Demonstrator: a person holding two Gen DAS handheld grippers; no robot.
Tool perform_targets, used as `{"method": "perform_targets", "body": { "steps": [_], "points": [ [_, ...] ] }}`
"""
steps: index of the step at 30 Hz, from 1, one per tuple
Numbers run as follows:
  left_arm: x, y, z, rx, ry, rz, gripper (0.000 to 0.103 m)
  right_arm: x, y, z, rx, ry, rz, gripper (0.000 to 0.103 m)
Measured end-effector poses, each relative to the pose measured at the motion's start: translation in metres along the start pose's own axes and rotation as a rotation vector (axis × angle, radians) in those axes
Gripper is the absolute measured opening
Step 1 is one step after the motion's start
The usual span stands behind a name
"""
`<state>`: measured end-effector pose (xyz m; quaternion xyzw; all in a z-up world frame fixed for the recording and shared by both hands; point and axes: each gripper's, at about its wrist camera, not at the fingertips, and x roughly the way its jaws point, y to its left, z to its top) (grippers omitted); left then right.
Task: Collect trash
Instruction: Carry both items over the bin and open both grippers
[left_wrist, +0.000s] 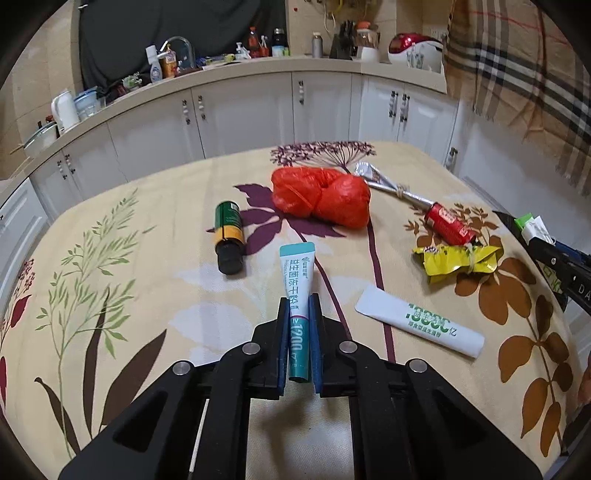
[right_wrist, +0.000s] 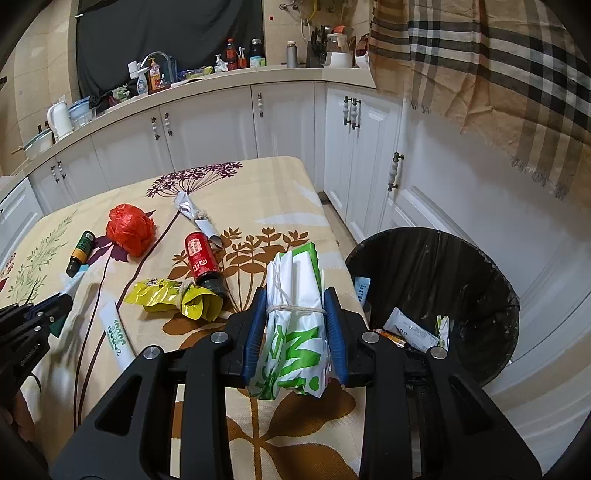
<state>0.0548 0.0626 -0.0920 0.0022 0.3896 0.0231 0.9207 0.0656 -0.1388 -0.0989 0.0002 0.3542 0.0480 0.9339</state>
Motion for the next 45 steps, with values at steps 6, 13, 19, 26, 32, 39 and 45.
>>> {"method": "perform_targets", "body": {
  "steps": [6, 13, 19, 26, 32, 39, 45],
  "points": [
    [-0.019, -0.006, 0.014, -0.011, -0.086, 0.001, 0.011, -0.009, -0.002, 0.004, 0.002, -0.033, -0.019, 0.030],
    [-0.023, -0.034, 0.037, 0.016, -0.146, -0.061, 0.011, -0.016, -0.018, 0.011, 0.027, -0.066, -0.065, 0.030],
    [-0.021, -0.073, 0.055, 0.060, -0.190, -0.130, 0.011, -0.023, -0.045, 0.017, 0.054, -0.100, -0.141, 0.030],
    [-0.011, -0.127, 0.070, 0.132, -0.215, -0.199, 0.011, -0.021, -0.083, 0.024, 0.091, -0.118, -0.224, 0.030],
    [0.003, -0.175, 0.081, 0.189, -0.229, -0.245, 0.011, -0.015, -0.112, 0.026, 0.124, -0.126, -0.270, 0.031],
    [0.018, -0.215, 0.089, 0.238, -0.225, -0.272, 0.011, -0.003, -0.136, 0.027, 0.160, -0.128, -0.307, 0.031],
    [0.033, -0.243, 0.091, 0.283, -0.200, -0.284, 0.012, 0.008, -0.153, 0.026, 0.188, -0.122, -0.327, 0.031]
  ]
}}
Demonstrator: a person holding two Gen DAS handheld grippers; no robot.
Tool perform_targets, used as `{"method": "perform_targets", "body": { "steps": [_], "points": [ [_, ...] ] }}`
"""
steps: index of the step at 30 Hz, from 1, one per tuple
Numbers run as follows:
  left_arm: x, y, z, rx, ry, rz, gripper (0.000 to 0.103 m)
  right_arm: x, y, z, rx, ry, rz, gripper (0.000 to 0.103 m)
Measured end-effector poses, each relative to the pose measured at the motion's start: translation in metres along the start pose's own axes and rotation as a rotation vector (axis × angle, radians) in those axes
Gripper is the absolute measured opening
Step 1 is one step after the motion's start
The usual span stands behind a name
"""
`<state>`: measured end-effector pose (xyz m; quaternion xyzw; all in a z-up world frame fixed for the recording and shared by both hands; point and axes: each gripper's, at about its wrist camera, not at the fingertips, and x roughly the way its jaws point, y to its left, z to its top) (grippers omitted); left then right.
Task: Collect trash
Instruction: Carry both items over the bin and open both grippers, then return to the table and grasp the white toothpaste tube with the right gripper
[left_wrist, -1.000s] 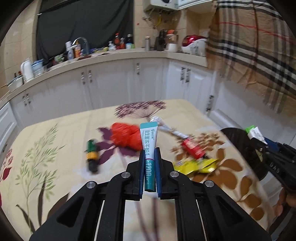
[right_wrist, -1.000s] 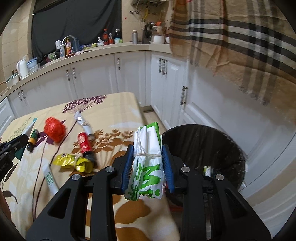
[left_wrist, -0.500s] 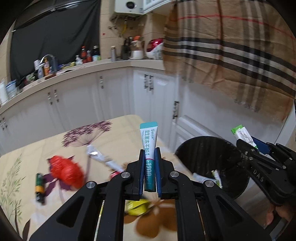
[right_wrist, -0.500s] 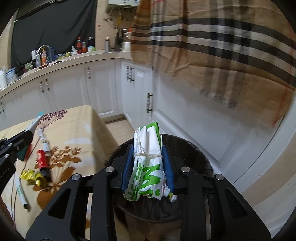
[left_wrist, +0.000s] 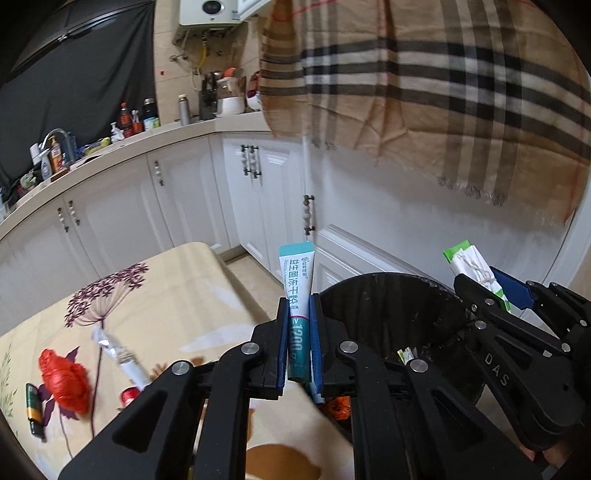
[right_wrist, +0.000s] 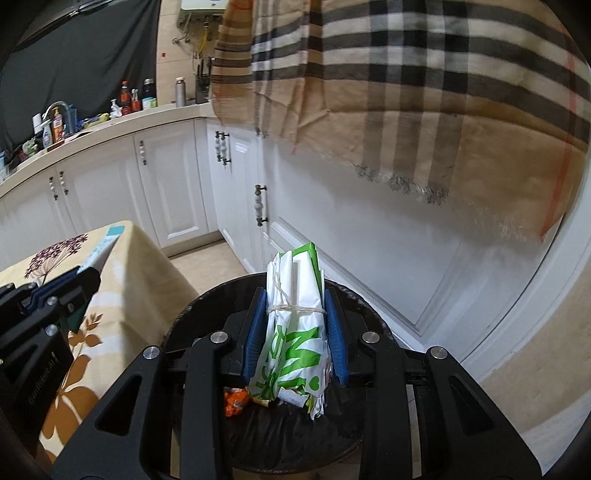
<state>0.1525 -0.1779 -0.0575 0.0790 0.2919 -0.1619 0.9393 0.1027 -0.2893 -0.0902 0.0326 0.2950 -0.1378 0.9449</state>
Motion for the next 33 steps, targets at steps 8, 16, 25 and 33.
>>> {"method": "perform_targets", "body": {
  "steps": [8, 16, 25, 33],
  "points": [
    [0.018, -0.013, 0.005, 0.023, 0.015, 0.007, 0.012, 0.019, -0.015, -0.002, 0.036, 0.021, -0.026, 0.031],
    [0.032, -0.017, 0.007, 0.021, 0.041, 0.017, 0.038, 0.030, -0.020, -0.004, 0.051, 0.043, -0.051, 0.032],
    [0.034, -0.014, 0.005, 0.009, 0.054, 0.021, 0.047, 0.024, -0.019, -0.004, 0.048, 0.028, -0.058, 0.042],
    [0.017, 0.002, 0.003, -0.018, 0.040, 0.045, 0.060, 0.011, -0.009, -0.001, 0.033, 0.018, -0.035, 0.042]
  ]
}}
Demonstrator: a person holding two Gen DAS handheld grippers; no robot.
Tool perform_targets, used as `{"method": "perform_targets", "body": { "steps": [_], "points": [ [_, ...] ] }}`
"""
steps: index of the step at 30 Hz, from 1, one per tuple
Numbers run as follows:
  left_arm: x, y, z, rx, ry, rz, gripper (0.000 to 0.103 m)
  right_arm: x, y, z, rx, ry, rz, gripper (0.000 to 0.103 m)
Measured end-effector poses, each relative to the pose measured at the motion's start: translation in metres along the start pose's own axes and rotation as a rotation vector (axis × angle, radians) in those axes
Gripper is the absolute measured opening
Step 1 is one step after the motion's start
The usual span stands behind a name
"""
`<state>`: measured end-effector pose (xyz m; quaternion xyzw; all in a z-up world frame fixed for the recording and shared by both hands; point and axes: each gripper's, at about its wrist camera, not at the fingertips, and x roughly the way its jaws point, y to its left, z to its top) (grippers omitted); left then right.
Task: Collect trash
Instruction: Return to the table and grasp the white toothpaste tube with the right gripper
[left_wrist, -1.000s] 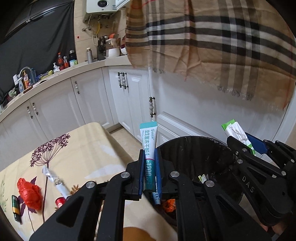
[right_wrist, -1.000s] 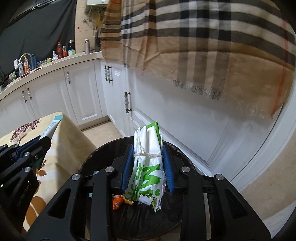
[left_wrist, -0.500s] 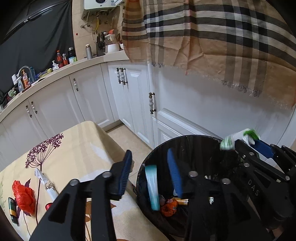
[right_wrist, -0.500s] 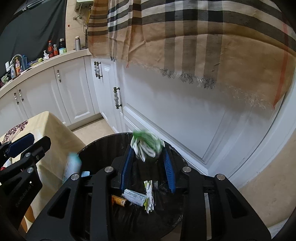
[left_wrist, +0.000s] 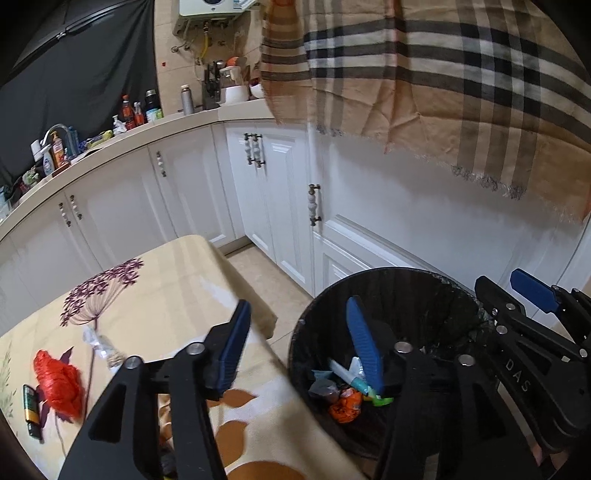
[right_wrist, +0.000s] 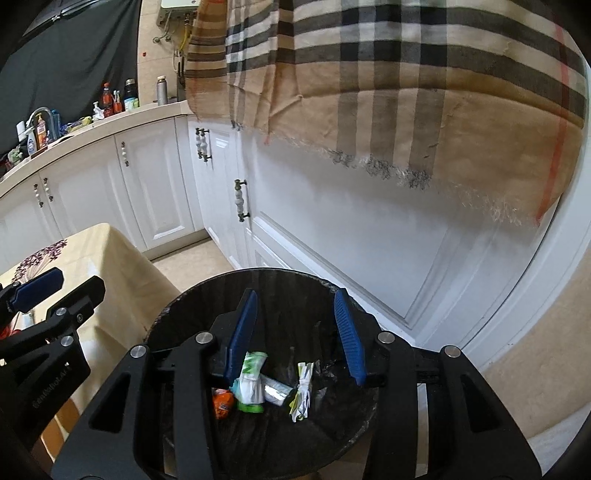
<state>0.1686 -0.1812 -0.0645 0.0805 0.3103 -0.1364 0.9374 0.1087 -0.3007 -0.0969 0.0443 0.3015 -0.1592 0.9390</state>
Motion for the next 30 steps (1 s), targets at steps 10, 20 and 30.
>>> {"method": "perform_targets", "body": {
  "steps": [10, 20, 30],
  "points": [
    [-0.050, 0.061, -0.030, -0.080, 0.002, 0.095, 0.071, -0.029, 0.046, -0.013, -0.062, 0.018, 0.134, 0.043],
    [-0.106, 0.145, -0.085, -0.188, 0.047, 0.271, 0.075, -0.073, 0.123, -0.039, -0.197, 0.040, 0.311, 0.043],
    [-0.157, 0.222, -0.151, -0.328, 0.101, 0.438, 0.075, -0.114, 0.199, -0.071, -0.351, 0.065, 0.440, 0.043]
  ]
}}
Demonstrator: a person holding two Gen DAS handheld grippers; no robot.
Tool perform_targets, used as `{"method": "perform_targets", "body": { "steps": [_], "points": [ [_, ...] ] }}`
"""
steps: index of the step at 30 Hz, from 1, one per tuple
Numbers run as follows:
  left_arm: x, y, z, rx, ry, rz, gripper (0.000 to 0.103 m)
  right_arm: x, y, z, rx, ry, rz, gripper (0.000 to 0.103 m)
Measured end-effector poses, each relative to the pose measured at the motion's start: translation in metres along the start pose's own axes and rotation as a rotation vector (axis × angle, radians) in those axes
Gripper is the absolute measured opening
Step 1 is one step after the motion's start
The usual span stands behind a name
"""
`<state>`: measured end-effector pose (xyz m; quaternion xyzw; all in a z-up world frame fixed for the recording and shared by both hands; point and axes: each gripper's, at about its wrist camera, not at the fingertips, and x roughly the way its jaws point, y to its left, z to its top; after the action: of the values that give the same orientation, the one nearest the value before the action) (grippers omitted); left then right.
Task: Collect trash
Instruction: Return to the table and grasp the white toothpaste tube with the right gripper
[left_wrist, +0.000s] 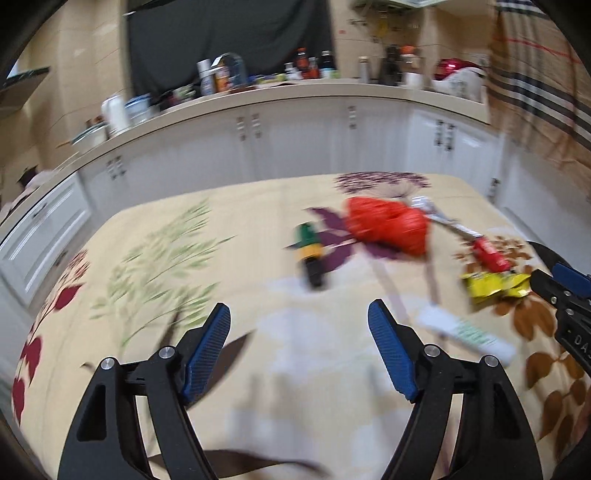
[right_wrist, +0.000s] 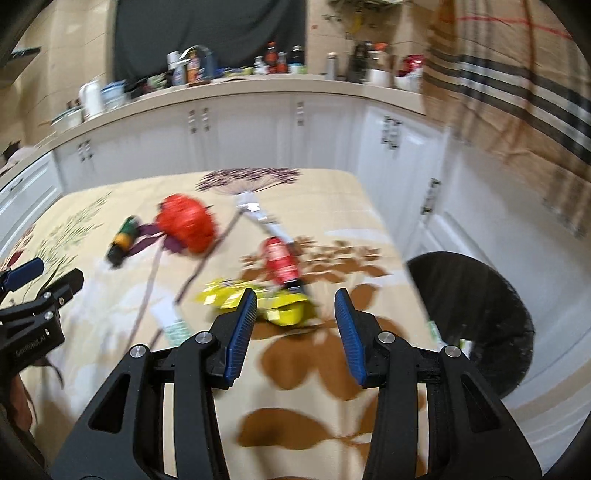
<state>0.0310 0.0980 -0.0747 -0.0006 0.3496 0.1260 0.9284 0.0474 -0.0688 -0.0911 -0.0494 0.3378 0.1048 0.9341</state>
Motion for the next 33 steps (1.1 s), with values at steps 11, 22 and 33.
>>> {"method": "perform_targets", "body": {
  "steps": [11, 22, 33],
  "points": [
    [-0.007, 0.082, -0.022, -0.119, 0.025, 0.114, 0.075, 0.020, 0.050, -0.008, -0.087, 0.100, 0.081, 0.043],
    [-0.005, 0.101, -0.027, -0.160, 0.036, 0.117, 0.075, 0.038, 0.064, -0.011, -0.151, 0.193, 0.099, 0.043],
    [-0.001, 0.080, -0.021, -0.130, 0.037, 0.076, 0.075, 0.033, 0.062, -0.014, -0.145, 0.189, 0.141, 0.016]
  ]
}}
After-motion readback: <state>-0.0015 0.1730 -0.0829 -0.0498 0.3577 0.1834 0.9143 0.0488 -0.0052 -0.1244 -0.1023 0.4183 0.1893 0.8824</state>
